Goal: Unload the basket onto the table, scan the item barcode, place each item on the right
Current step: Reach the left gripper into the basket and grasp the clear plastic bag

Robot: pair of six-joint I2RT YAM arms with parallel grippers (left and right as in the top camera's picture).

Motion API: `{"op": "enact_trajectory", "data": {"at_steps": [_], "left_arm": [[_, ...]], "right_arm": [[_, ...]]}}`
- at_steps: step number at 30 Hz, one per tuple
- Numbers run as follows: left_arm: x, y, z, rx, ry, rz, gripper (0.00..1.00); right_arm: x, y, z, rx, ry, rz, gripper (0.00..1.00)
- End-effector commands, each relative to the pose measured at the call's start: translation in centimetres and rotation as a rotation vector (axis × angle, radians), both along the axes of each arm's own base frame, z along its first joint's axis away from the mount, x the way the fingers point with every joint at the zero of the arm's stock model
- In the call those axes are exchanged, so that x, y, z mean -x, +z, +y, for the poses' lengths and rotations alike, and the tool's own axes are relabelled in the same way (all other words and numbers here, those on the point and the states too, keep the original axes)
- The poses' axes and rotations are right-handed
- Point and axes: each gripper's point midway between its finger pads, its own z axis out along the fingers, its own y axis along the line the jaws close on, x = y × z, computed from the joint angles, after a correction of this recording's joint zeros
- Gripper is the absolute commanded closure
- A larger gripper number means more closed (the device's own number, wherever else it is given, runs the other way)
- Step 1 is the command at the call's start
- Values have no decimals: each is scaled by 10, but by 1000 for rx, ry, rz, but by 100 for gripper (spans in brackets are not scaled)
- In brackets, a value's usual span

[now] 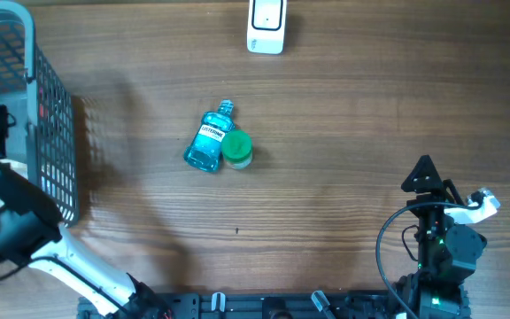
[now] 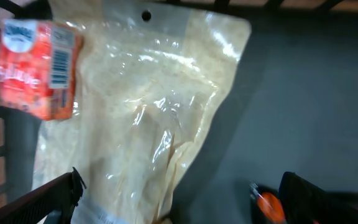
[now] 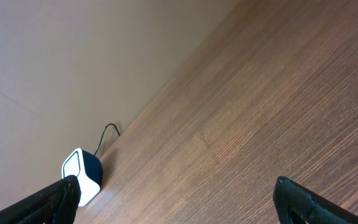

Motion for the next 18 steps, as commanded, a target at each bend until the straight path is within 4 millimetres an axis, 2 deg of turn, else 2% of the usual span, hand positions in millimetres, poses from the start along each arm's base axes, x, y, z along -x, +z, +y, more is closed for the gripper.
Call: {"op": "enact_trajectory", "data": {"at_steps": [1,11,14,18], "left_arm": [[-1,-37,-9,81,13,50,0],[17,-81,-21,189,20,190,0],[27,-88,-29,226,21,242,0],[42,-91,-39,270,23,302,6]], "right_arm": [[1,3,-4,24,-18,-7,0],[1,3,-4,23,-19,-7,0],[1,3,-4,24,-19,-7,0],[1,3,-4,24,-19,-7,0]]}}
